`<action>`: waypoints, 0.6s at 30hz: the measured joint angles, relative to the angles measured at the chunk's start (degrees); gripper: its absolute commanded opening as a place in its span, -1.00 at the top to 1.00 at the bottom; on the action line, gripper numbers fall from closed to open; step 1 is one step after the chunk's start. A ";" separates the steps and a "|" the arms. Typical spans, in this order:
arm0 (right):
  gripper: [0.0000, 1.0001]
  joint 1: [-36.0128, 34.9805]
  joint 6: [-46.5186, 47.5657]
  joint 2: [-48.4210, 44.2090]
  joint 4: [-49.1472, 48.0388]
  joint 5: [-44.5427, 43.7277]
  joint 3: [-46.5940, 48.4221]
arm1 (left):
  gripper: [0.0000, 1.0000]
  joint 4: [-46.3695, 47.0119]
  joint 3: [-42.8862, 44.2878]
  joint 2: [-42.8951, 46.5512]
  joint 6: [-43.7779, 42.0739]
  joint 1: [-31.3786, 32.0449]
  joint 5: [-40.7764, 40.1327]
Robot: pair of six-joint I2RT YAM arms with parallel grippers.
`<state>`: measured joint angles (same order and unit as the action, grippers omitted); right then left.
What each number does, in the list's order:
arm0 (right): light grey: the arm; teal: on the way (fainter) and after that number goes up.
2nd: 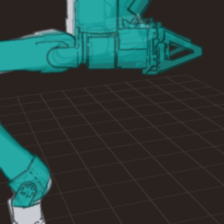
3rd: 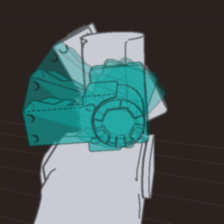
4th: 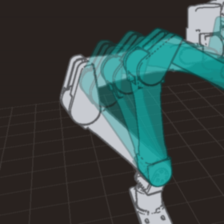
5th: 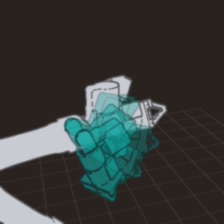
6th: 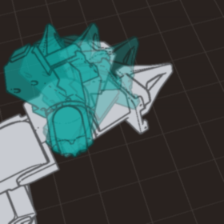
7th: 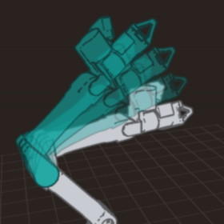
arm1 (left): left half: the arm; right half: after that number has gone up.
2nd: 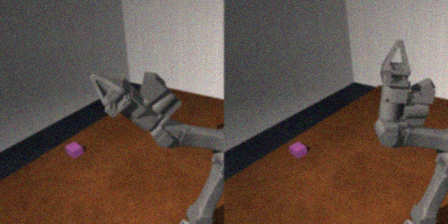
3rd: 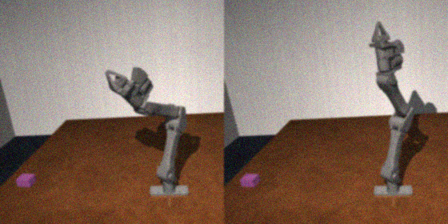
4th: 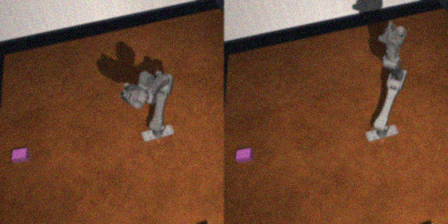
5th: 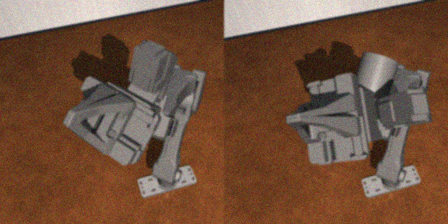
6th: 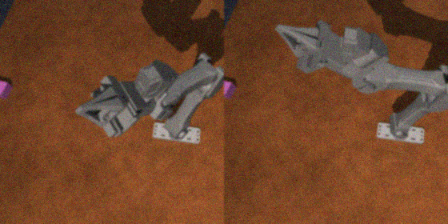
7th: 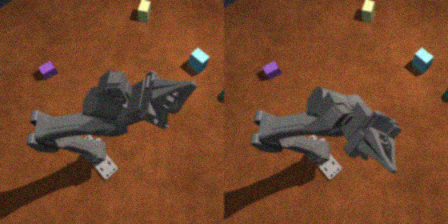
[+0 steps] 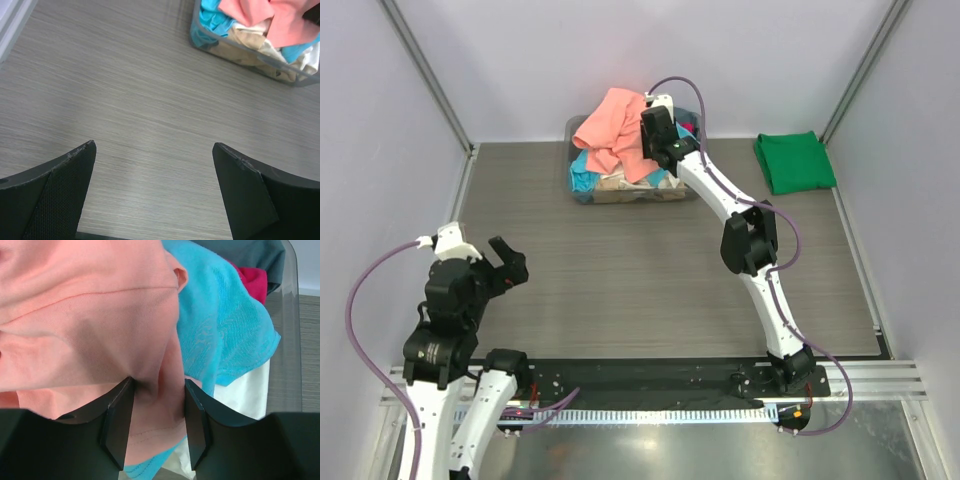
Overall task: Fold and stack the t-shirts
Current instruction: Grab the tshirt from the pile
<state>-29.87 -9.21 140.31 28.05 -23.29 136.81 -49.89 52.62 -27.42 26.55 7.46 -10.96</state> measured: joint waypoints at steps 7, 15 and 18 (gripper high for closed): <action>0.45 -0.02 -0.15 0.00 -0.28 0.85 -0.15 | -1.00 0.35 -0.04 2.03 0.02 0.00 -0.66; 0.98 0.00 -0.22 0.00 -0.63 2.45 -0.44 | -0.99 0.35 -0.04 1.20 0.02 0.00 -1.03; 0.97 0.00 -0.15 -0.02 -0.66 3.32 -0.44 | -1.00 0.37 -0.11 1.53 0.02 0.00 -1.03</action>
<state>-29.87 -9.37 140.29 27.40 -19.97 136.38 -49.52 52.51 -25.89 26.57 7.46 -11.99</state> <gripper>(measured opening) 0.048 0.996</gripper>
